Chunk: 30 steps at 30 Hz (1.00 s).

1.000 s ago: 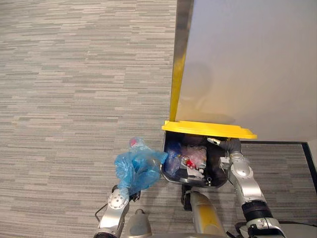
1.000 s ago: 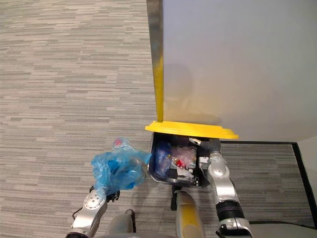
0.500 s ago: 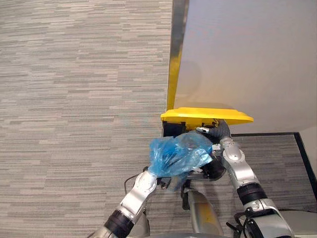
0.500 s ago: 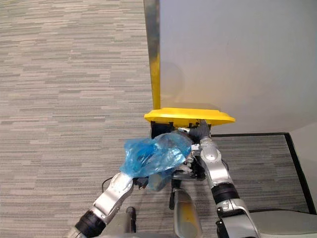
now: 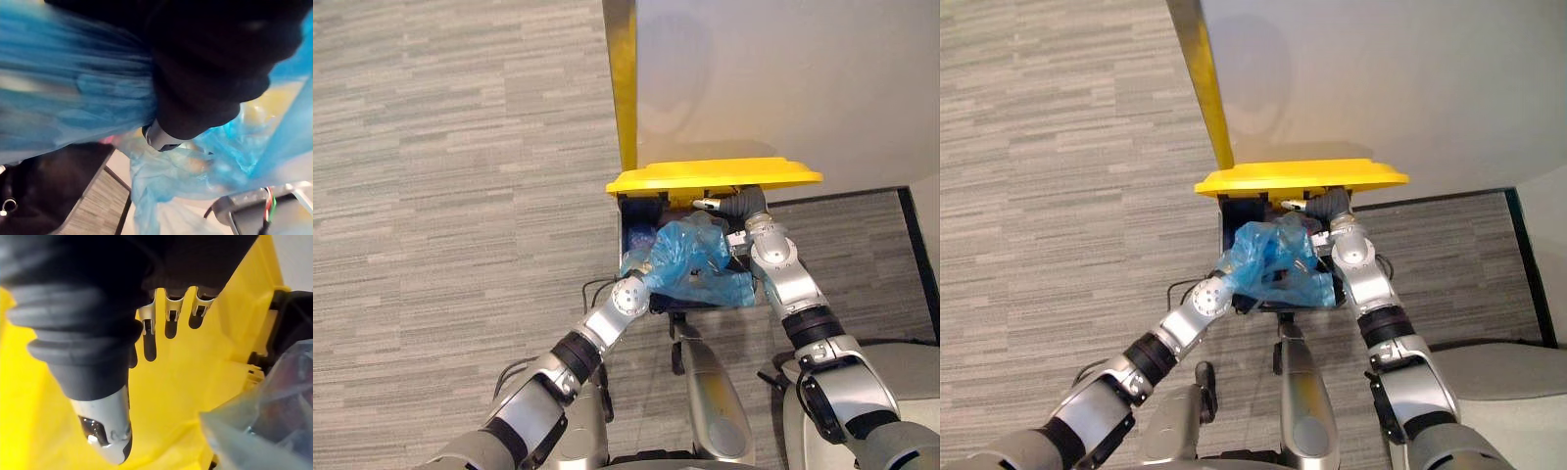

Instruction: Gather rubbish on tea table into small bin, then transfer packed bag to large trash can.

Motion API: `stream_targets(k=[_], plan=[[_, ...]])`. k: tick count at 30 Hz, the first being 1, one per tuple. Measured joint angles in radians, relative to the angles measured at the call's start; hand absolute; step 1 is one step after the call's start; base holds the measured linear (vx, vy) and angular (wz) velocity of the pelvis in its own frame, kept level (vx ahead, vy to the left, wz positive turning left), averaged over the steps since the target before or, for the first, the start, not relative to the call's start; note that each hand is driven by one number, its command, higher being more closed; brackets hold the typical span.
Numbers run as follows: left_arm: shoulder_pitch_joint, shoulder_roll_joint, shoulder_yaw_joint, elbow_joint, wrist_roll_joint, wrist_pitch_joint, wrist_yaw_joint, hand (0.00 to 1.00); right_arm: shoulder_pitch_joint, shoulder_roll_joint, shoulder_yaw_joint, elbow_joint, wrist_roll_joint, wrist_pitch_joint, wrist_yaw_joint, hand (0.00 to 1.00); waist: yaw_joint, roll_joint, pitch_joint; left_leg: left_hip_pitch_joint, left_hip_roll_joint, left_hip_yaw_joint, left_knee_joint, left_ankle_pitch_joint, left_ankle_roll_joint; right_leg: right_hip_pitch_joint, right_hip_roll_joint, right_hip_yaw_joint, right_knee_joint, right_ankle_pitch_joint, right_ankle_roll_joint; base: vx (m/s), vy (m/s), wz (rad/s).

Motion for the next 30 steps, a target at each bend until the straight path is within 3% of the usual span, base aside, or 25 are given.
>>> stream_targets(k=[9, 10, 21, 30], plan=[[-0.077, 0.007, 0.045, 0.166, 0.079, 0.009, 0.022, 1.0, -0.041, -0.069, 0.0, -0.001, -0.084, -0.002, -0.007, 0.0, -0.006, 0.026, 0.027, -0.106, -0.007, -0.003, 0.062, -0.017, 0.015, -0.081, -0.008, 0.005, 0.004, 0.012, -0.01, 0.02, -0.002, 0.0], [-0.082, 0.006, 0.048, 0.187, 0.087, 0.017, 0.024, 0.0, -0.039, -0.071, 0.0, -0.003, -0.099, -0.003, -0.018, 0.0, -0.007, 0.031, 0.035, -0.114, -0.007, -0.006, 0.07, -0.019, 0.015, -0.084, -0.009, 0.004, 0.004, 0.013, -0.009, 0.0, 0.0, 0.0], [-0.085, -0.049, 0.114, 0.231, 0.278, 0.062, 0.044, 0.0, 0.07, -0.035, -0.009, -0.146, -0.169, -0.022, -0.04, 0.0, 0.009, 0.033, 0.036, -0.177, 0.005, 0.018, 0.128, -0.053, 0.013, -0.152, 0.007, 0.032, 0.037, 0.012, -0.009, 0.01, -0.014, -0.08], [-0.044, -0.064, 0.161, 0.253, 0.278, 0.067, 0.045, 0.0, 0.122, -0.018, -0.016, -0.174, -0.175, -0.028, -0.04, 0.0, 0.025, 0.033, 0.036, -0.156, 0.008, 0.034, 0.124, -0.053, 0.012, -0.149, 0.016, 0.049, 0.043, 0.013, -0.009, 0.02, -0.012, -0.06]])
